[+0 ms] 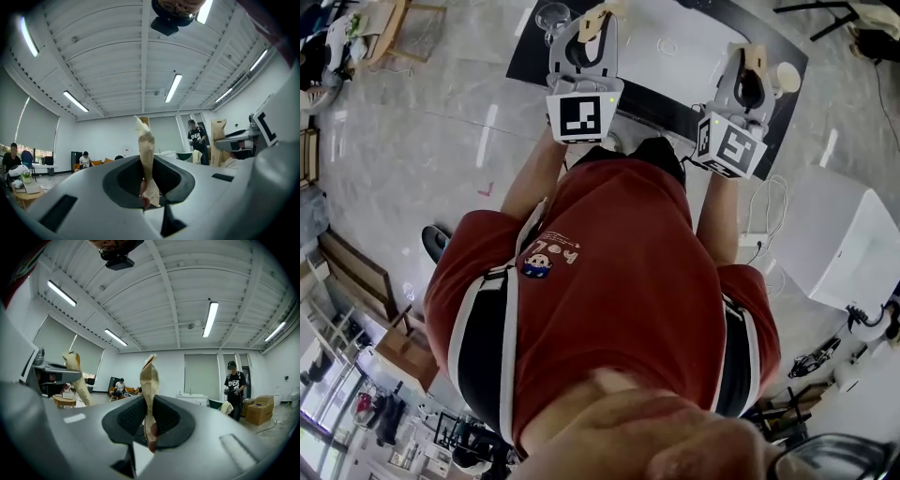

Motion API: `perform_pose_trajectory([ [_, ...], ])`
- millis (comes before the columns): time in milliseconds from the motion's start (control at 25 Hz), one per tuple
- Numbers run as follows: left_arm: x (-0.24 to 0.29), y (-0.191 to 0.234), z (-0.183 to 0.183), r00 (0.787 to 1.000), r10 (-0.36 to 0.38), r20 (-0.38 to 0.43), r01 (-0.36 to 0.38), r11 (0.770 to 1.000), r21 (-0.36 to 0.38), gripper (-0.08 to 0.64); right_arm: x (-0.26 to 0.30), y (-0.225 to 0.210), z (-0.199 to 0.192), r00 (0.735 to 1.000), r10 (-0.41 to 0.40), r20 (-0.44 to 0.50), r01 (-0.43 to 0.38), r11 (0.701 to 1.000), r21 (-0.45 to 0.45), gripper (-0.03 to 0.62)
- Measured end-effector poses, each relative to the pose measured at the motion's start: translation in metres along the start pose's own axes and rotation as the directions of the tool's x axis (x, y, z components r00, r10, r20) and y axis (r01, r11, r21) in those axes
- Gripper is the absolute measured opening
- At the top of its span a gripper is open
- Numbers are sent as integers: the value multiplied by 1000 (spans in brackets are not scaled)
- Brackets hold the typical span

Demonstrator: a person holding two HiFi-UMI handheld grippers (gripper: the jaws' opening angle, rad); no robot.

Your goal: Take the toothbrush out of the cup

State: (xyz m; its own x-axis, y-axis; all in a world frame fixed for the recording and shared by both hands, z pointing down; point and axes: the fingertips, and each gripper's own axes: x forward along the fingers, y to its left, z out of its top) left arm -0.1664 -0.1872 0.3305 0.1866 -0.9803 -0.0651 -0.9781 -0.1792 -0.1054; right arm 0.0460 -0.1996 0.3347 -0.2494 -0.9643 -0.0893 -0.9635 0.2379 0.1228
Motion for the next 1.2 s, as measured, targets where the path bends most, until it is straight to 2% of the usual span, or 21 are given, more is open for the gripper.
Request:
perform_pose_trajectory([
  [280,-6,10,1,999,-10,36,11,1000,-22,48,-7,12,1,1000,-12,-2,12,1000,-9,54],
  [440,-9,7,-1,999,-30,13,31,999,-30,48,-11,12,5,1000,-28,0,28,999,-18,54],
  [800,-13,4,1,999,-43,21,43,998,-41,48,-17,13,6,999,-35,-15,35,999,-34,52],
  [960,-13,3,1,998,-37,56,39,998,-42,48,-20,13,4,999,-36,-17,35,999,-35,52],
  [1200,-13,5,-1,998,-46,43,49,997,-52,48,-20,16,4,999,-37,-26,36,999,-39,52],
])
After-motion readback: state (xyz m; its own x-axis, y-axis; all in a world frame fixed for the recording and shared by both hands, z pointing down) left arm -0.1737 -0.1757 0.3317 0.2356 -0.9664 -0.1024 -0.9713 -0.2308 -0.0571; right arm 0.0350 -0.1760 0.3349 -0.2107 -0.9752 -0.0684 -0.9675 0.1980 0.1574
